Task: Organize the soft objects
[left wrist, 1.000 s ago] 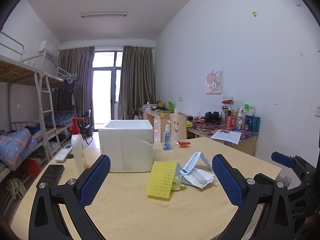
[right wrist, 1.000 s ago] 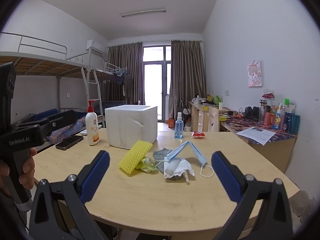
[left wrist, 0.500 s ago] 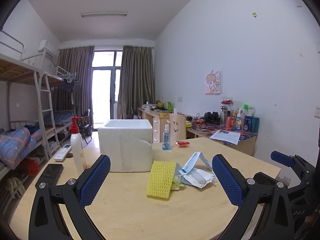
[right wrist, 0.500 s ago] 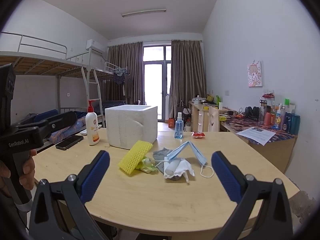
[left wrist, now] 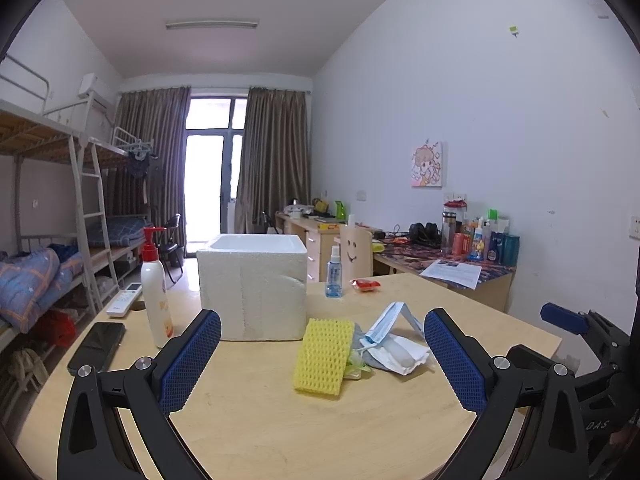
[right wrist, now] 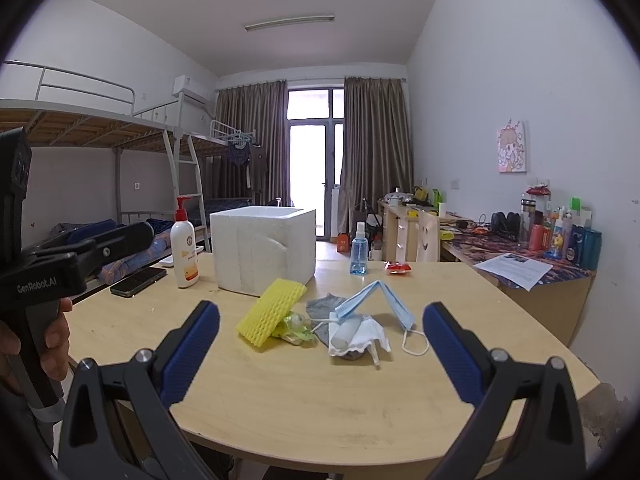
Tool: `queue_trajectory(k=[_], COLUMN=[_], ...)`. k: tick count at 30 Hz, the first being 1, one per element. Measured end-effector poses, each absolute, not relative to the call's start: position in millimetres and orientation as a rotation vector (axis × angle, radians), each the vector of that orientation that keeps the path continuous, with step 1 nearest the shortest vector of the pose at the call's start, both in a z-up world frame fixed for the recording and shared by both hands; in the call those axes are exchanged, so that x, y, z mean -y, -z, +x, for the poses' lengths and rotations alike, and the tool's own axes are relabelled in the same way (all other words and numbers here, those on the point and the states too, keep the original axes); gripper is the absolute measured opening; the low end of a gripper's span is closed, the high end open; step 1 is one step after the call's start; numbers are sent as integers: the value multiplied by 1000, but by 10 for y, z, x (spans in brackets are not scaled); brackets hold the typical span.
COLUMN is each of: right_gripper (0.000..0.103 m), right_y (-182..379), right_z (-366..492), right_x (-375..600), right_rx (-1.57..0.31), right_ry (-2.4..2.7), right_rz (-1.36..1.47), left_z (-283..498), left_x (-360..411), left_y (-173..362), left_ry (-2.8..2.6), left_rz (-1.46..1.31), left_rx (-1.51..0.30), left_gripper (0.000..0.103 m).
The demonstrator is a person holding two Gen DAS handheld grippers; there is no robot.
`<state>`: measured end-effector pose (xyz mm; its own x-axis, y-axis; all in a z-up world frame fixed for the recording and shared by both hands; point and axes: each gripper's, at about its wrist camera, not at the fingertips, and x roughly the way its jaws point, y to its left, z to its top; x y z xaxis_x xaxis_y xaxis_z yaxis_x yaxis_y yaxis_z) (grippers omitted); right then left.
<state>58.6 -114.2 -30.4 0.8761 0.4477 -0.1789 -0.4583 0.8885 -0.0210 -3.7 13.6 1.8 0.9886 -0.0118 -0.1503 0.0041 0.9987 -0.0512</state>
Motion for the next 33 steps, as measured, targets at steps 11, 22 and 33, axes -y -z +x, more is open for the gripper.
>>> queue_trajectory(k=[11, 22, 33], right_gripper=[103, 103, 103], right_y=[289, 383, 429], right_z=[721, 1053, 1525], right_x=[1082, 960, 926], right_rx=[-192, -272, -374], right_ry=[-482, -493, -458], right_rz=[-77, -102, -124], left_z=[206, 656, 1239], left_x=[-197, -325, -286], left_y=[-1, 197, 375], left_ry=[24, 20, 20], left_rz=[-59, -97, -82], left_rx=[-197, -336, -472], left_gripper=[102, 102, 102])
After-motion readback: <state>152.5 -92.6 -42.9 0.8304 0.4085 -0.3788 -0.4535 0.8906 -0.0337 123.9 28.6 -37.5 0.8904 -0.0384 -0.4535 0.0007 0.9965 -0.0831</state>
